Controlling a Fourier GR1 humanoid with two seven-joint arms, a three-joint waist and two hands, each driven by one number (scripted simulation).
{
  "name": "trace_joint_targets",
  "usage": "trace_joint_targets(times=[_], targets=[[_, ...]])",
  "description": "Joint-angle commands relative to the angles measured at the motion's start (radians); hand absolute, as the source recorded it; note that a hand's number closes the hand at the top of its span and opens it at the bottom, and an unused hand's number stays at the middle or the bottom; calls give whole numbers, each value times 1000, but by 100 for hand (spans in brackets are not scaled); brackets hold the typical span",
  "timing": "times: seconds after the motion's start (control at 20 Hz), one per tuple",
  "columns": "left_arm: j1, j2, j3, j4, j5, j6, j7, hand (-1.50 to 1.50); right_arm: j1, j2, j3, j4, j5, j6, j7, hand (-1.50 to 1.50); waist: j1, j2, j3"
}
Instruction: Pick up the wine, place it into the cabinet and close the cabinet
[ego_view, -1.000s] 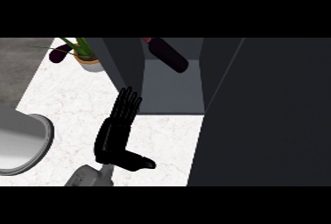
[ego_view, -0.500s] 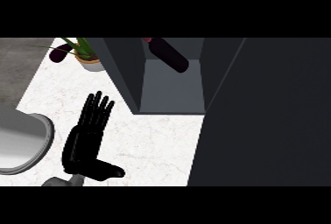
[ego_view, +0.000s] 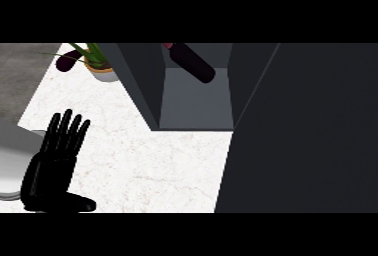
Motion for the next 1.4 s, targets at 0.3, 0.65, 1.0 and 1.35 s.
trace_joint_targets(times=[0.3,0.65,1.0,1.35], targets=[[60,77,97,-31,51,-90,9,-150,-101,88,109,-185,10,2,177,150,13,4,0],[22,136,157,49,117,-193,39,-150,-194,176,109,-132,-51,13,214,150,29,12,-5],[6,153,163,35,117,-186,70,-150,-293,249,75,-85,-88,36,276,150,54,14,-5],[-43,159,186,107,119,-218,64,-150,-507,397,29,50,-105,32,404,150,65,20,-8]])
